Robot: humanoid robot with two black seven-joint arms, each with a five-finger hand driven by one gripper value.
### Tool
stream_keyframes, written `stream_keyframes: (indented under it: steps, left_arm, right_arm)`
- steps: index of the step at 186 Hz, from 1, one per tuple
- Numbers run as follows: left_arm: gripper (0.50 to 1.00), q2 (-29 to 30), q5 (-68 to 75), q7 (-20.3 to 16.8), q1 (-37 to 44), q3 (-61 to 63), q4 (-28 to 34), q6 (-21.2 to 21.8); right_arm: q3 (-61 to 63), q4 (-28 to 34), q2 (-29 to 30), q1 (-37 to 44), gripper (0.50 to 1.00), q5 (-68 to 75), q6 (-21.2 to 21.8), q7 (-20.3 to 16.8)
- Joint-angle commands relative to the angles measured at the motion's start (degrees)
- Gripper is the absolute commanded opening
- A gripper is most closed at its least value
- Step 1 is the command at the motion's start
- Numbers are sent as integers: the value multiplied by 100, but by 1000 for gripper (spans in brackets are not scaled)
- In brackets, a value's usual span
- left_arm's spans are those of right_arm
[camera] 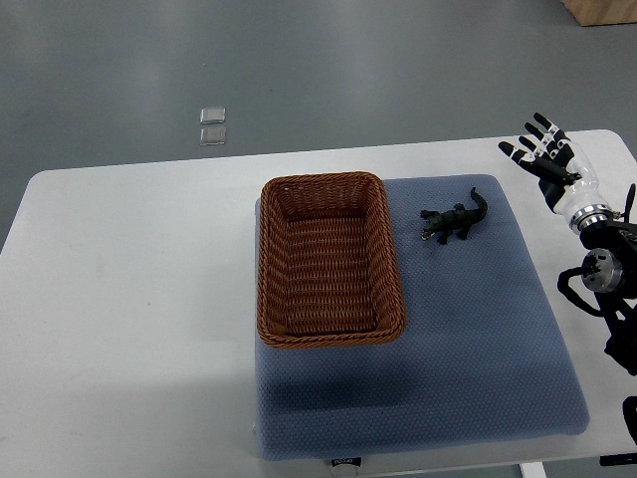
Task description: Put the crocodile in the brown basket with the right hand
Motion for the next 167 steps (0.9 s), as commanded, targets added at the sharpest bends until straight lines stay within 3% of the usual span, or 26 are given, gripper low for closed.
stream_keyframes:
  steps: [1, 167]
  left_arm:
    - [1000, 0, -1, 0, 0, -32, 0, 0]
    - [1000, 0, -1, 0, 0, 30, 0, 0]
  right_arm:
    - [-1, 4, -9, 0, 930, 0, 1, 0]
    - [-27, 13, -27, 26, 930, 0, 36, 0]
